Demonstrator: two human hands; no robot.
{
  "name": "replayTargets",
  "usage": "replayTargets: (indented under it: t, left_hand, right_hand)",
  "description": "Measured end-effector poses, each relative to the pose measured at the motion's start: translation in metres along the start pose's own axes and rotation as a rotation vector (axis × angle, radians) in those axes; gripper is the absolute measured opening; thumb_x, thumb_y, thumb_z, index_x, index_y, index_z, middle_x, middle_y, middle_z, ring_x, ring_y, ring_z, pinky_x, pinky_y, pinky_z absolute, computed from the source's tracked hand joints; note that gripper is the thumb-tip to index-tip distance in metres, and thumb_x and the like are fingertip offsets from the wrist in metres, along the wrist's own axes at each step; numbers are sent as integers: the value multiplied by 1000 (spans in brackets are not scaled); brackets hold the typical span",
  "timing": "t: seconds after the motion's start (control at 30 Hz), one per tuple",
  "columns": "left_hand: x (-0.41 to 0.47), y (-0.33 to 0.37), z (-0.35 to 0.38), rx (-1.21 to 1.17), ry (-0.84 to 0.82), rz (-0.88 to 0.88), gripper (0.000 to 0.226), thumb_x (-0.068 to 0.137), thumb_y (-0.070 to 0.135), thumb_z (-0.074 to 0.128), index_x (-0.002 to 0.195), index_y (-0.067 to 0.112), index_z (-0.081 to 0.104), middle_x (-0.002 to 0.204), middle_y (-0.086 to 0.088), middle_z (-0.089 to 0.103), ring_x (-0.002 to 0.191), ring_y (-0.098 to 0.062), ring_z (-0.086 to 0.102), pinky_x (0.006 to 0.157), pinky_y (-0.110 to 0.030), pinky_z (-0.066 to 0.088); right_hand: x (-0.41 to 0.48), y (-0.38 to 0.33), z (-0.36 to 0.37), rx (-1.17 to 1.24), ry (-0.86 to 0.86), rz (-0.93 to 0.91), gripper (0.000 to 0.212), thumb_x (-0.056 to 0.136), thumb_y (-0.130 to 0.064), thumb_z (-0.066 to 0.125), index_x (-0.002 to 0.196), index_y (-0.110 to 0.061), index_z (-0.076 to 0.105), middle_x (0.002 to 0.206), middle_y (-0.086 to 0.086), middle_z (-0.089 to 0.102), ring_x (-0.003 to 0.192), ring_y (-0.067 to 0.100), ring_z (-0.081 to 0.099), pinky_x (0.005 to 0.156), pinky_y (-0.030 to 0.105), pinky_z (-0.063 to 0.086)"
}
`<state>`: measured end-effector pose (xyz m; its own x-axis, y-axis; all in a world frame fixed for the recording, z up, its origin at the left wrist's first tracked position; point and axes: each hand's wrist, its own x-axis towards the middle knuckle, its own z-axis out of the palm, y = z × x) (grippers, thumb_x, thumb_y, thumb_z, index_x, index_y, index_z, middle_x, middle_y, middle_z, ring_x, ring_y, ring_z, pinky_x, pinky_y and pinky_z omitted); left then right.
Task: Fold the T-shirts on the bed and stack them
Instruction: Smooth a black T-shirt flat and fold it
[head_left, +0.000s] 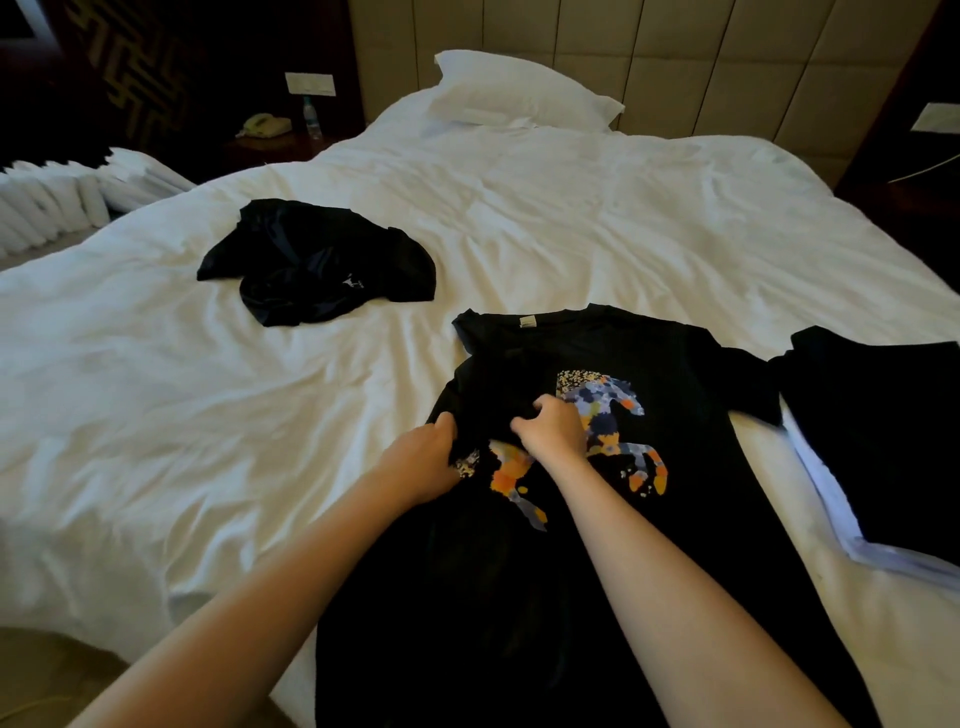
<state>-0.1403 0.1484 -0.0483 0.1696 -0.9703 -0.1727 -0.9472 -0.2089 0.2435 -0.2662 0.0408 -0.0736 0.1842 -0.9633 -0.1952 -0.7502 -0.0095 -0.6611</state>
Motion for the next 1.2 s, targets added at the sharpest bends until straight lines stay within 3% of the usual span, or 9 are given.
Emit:
replayTargets:
  t: [0.23, 0.43, 0.57, 0.7, 0.77, 0.9, 1.0, 1.1, 1.2]
  left_hand:
    - [-24, -2, -11, 15, -35, -91, 17, 94, 22, 46, 101, 8, 49, 87, -5, 47, 79, -21, 47, 62, -27, 36]
    - [-17, 64, -19, -308, -89, 101, 23, 96, 24, 48, 109, 5, 50, 108, -14, 56, 96, -27, 53, 73, -29, 38]
    - [-3, 118, 4, -486, -301, 156, 32, 96, 25, 49, 120, 4, 49, 121, -16, 55, 96, -22, 54, 74, -26, 42]
    - [14, 144, 17, -421, -541, 138, 35, 96, 35, 50, 116, 6, 52, 101, -14, 63, 58, -14, 60, 52, -19, 51]
    - [27, 150, 13, -359, -429, 141, 32, 96, 35, 47, 111, 8, 54, 96, -15, 68, 63, -21, 65, 59, -26, 54]
    - [67, 138, -8, -242, 13, 172, 20, 94, 23, 44, 104, 12, 57, 108, -10, 63, 98, -28, 60, 77, -30, 44]
    - [100, 114, -21, -182, 161, 121, 26, 90, 15, 43, 113, 13, 54, 119, -12, 54, 110, -30, 51, 90, -35, 42]
    - [128, 92, -27, -71, 226, 65, 35, 92, 12, 40, 126, 11, 45, 128, -13, 46, 117, -33, 43, 95, -40, 37]
    - [154, 75, -26, 56, 141, 32, 46, 94, 21, 44, 137, 10, 34, 136, -13, 41, 124, -34, 37, 101, -42, 32]
  right_hand:
    - [-5, 1, -26, 581, 75, 259, 46, 99, -17, 39, 142, -2, 33, 140, 18, 44, 124, 34, 47, 102, 41, 42]
    - [1, 29, -72, 1089, 151, 324, 37, 96, -5, 35, 132, -10, 39, 107, 14, 54, 92, 31, 60, 75, 40, 53]
    - [4, 57, -103, 1131, 286, 344, 21, 92, -6, 36, 110, -7, 47, 89, 12, 53, 73, 27, 56, 55, 36, 47]
    - [7, 90, -121, 915, 299, 497, 22, 85, 0, 43, 105, -6, 49, 107, 15, 50, 93, 32, 55, 67, 38, 50]
    - [8, 96, -128, 789, 245, 511, 19, 77, 2, 47, 96, -4, 48, 103, 13, 49, 96, 32, 54, 71, 37, 48]
    - [21, 87, -136, 549, 196, 403, 20, 73, -9, 52, 67, -11, 33, 67, 4, 38, 57, 20, 41, 52, 30, 32]
    - [41, 85, -138, 573, 198, 369, 23, 79, -17, 63, 90, -5, 47, 91, 10, 51, 79, 25, 54, 67, 34, 45]
    - [58, 87, -138, 717, 189, 412, 66, 80, -20, 70, 133, 0, 38, 128, 18, 48, 115, 35, 52, 93, 44, 48]
    - [70, 92, -133, 728, 145, 435, 73, 79, -22, 73, 137, 0, 36, 132, 18, 48, 116, 36, 52, 93, 43, 49]
